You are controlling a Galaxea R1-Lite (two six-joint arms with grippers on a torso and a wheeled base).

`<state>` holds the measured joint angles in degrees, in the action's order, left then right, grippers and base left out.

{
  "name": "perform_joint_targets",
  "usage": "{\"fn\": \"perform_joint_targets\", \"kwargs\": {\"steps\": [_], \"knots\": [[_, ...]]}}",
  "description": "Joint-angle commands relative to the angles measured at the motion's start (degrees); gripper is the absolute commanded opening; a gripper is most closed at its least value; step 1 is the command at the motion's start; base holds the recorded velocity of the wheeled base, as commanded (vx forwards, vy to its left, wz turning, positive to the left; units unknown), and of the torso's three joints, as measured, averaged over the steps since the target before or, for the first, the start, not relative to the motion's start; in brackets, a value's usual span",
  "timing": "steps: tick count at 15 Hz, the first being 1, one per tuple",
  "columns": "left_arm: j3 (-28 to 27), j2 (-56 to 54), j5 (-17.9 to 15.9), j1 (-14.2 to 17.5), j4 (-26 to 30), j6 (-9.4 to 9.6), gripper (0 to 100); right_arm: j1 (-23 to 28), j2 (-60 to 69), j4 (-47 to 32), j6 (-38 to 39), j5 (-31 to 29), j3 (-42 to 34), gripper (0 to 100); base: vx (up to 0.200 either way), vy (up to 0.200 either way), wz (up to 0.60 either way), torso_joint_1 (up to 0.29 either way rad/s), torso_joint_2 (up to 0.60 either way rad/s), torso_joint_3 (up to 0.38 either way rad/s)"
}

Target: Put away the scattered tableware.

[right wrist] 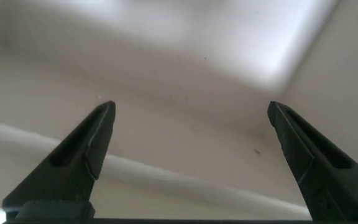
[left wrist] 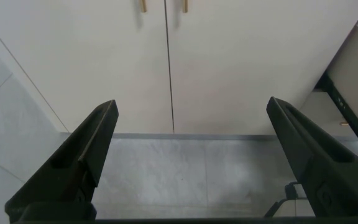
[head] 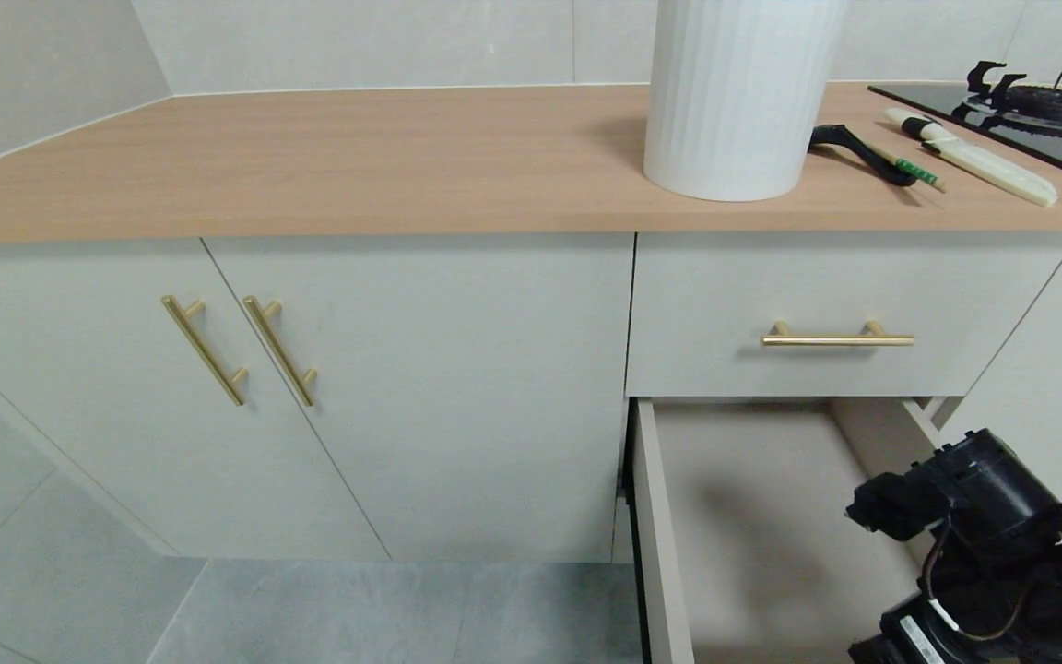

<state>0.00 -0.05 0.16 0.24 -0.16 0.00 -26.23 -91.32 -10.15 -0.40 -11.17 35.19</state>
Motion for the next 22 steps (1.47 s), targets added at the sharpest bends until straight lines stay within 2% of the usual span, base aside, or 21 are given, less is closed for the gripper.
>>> {"fn": "perform_joint_targets", "kwargs": {"steps": [1, 7, 9, 10, 11, 17, 22], "knots": [[0.0, 0.05, 0.02, 0.02, -0.02, 0.0, 100, -0.92, 1.23, -5.05, -3.11, 0.0, -0.04, 100, 0.0, 0.0, 0.0, 0.0, 0.0, 0.0], [0.0, 0.05, 0.02, 0.02, -0.02, 0.0, 100, -2.24, 3.52, -6.72, -5.13, 0.0, -0.04, 100, 0.0, 0.0, 0.0, 0.0, 0.0, 0.0], [0.0, 0.05, 0.02, 0.02, -0.02, 0.0, 100, -2.15, 4.04, -2.94, -1.18, -0.08, 3.04, 100, 0.0, 0.0, 0.0, 0.0, 0.0, 0.0], [0.0, 0.05, 0.02, 0.02, -0.02, 0.0, 100, -2.42, 7.21, 0.14, 6.03, 0.18, 4.36, 100, 0.0, 0.0, 0.0, 0.0, 0.0, 0.0], [0.0, 0.05, 0.02, 0.02, -0.02, 0.0, 100, -2.77, 9.67, 0.4, 7.43, 0.62, 5.41, 100, 0.0, 0.0, 0.0, 0.0, 0.0, 0.0], [0.0, 0.05, 0.02, 0.02, -0.02, 0.0, 100, -2.68, 22.68, 4.97, 7.08, 2.2, 5.06, 100, 0.0, 0.0, 0.0, 0.0, 0.0, 0.0], [0.0, 0.05, 0.02, 0.02, -0.02, 0.0, 100, -2.68, 23.03, 4.97, 5.41, 2.64, 4.97, 100, 0.0, 0.0, 0.0, 0.008, -0.02, -0.005]]}}
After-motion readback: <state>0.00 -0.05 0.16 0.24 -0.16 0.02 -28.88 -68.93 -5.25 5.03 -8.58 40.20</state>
